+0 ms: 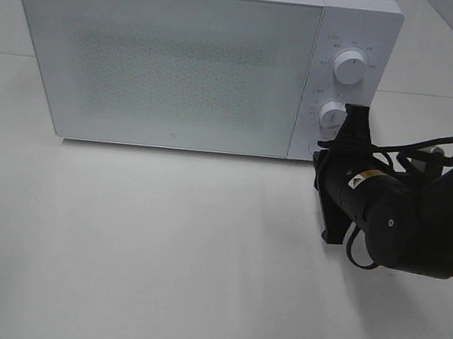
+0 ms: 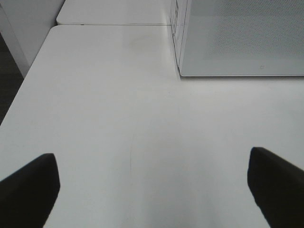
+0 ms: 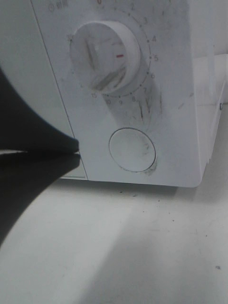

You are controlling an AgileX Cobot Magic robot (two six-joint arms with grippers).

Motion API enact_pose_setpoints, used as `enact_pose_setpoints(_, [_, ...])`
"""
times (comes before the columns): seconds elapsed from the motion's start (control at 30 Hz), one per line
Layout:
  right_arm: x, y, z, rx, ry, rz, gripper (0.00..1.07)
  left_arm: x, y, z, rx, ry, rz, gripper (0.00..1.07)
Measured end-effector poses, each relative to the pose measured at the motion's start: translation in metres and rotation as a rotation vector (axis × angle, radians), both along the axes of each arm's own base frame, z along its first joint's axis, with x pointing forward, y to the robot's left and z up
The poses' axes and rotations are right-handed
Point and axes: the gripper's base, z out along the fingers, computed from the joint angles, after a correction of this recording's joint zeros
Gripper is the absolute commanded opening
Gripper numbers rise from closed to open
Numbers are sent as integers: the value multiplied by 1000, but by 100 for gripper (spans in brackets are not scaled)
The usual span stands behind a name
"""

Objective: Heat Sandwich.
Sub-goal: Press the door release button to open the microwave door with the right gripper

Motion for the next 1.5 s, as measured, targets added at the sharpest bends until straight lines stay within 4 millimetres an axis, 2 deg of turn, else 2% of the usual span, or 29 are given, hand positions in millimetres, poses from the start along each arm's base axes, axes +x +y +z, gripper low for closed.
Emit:
enact_pose_setpoints(0.17, [8,2,-9,-3,-5,-14,1,0,0,0,0,0,0,103])
enact_pose_setpoints(0.5, [27,-5,-15,4,-26,-63,0,0,0,0,0,0,0,103])
enact_pose_setpoints(0.67, [29,-5,-22,-5,-10,-57,0,0,0,0,0,0,0,103])
enact_pose_setpoints(1.1, [45,-11,-25,-11,-19,-82,0,0,0,0,0,0,0,103])
enact_pose_setpoints(1.5, [47,-10,-24,-7,-23,-77,0,0,0,0,0,0,0,103])
